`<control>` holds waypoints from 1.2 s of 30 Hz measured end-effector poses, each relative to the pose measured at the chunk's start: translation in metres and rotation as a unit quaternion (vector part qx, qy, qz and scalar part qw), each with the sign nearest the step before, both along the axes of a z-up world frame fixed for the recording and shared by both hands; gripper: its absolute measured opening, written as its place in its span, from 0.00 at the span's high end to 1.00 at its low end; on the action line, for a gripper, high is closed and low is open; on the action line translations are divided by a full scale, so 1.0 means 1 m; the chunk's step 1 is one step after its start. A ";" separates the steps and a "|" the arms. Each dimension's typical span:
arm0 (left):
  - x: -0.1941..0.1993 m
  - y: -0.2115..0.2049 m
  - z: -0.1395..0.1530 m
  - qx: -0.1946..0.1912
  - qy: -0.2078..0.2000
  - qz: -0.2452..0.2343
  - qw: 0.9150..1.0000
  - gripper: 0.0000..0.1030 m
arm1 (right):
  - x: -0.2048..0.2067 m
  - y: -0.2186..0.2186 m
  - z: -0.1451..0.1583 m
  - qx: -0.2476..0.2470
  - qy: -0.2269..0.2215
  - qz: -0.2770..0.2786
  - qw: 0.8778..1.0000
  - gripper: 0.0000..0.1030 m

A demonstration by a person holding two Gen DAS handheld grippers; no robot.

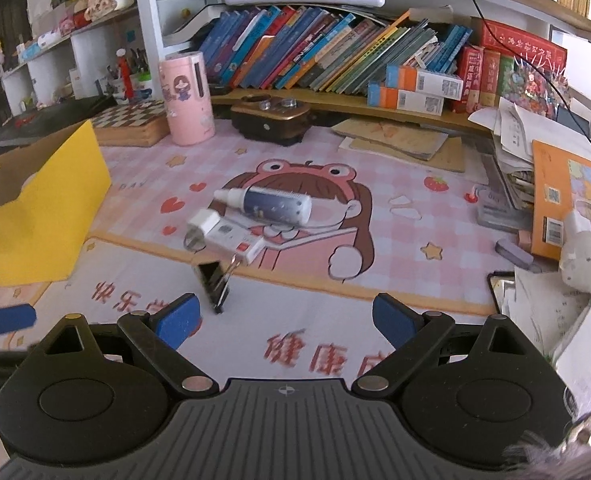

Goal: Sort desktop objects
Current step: 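Move the left tool toward the black binder clip while the right tool approaches the small white box, then close the left tool on the black binder clip while the right tool grasps the small white box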

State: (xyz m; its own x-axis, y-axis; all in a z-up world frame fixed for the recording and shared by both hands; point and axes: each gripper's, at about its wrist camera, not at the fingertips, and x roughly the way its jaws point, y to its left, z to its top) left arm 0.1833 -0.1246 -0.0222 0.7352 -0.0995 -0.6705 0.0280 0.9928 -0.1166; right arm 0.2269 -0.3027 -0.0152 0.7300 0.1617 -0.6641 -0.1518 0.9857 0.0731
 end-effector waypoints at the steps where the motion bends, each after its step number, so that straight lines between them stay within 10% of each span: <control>1: 0.003 -0.004 -0.002 0.003 -0.001 -0.002 1.000 0.15 | 0.004 -0.002 0.000 0.002 -0.001 0.001 1.000 0.09; 36: 0.100 -0.075 -0.055 0.040 0.005 0.008 0.999 0.53 | 0.080 -0.028 -0.004 0.006 -0.002 0.016 1.000 0.10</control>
